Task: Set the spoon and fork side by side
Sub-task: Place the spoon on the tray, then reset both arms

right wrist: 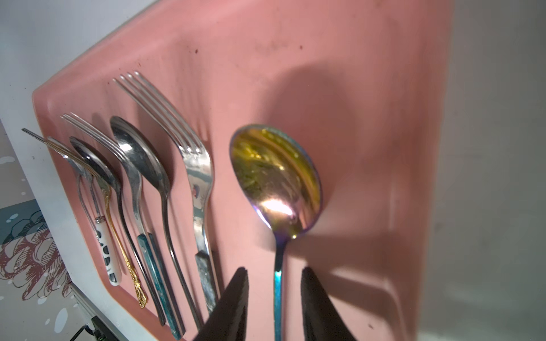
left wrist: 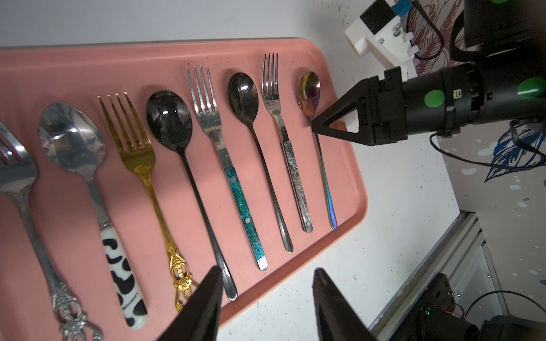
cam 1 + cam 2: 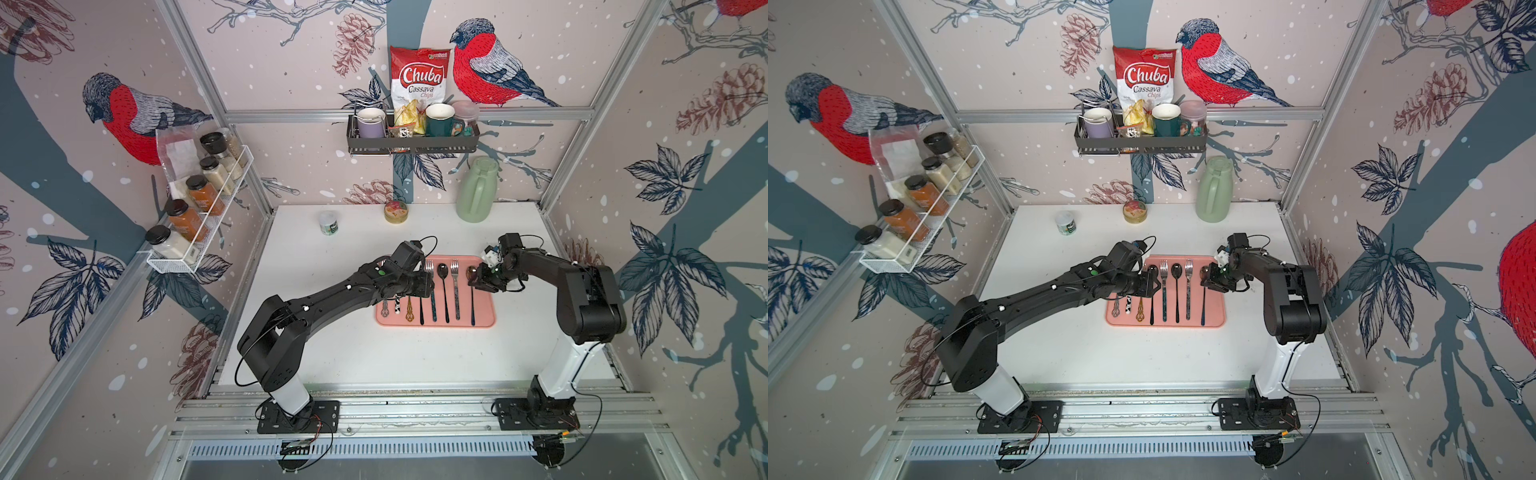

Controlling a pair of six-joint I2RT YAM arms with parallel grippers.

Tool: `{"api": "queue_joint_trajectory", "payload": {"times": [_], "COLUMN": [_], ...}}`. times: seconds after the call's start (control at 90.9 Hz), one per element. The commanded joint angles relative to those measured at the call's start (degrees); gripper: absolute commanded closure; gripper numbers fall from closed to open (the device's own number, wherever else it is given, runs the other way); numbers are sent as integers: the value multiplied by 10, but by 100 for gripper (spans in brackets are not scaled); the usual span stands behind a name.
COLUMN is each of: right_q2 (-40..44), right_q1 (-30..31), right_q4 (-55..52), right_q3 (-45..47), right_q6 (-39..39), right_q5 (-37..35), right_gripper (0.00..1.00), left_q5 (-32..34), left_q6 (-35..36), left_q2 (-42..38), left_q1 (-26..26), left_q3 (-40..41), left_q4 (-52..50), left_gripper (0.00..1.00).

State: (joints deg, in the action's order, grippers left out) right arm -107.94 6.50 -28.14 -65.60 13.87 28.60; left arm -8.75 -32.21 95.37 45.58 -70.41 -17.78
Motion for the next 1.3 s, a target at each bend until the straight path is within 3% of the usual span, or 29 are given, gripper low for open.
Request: {"api": "queue_joint_trajectory", "payload": {"times": [0.0,0.231,0.385,0.506,0.671,0.748,0.792,0.979,1.056,1.145,1.288], "right_q2": [-16,-11,18,68,168,210,238,347,381,395,390], "right_q1": [10,12,17,15,7,-3,-9,-16,-17,-14,-11], "right_q4": [-16,-25,-38,-44,-33,-17,-5,132,204,308,501], "right_q3": [-15,-34,-38,-32,-7,13,28,134,179,242,358], "right_q6": [0,5,3,3,3,4,5,-5,-2,-24,-77], "right_q5": [-22,-27,-38,-66,-131,-163,-185,-277,-300,-325,-383], "right_gripper": [66,65,65,64,57,52,50,37,33,21,17], "left_q5": [9,24,47,124,316,373,395,438,441,417,348], "left_q6": [2,12,36,72,147,171,181,257,297,323,302], "left_q2": [-9,-40,-83,-145,-249,-287,-302,-342,-325,-284,-221], "left_q1": [-4,-26,-76,-129,-172,-195,-213,-286,-312,-340,-375], "left_q3": [4,23,36,65,151,210,240,373,420,466,442], "left_q4": [8,1,-13,-26,27,75,118,294,400,506,478], "left_gripper": [50,49,48,46,22,8,5,5,5,5,5]}}
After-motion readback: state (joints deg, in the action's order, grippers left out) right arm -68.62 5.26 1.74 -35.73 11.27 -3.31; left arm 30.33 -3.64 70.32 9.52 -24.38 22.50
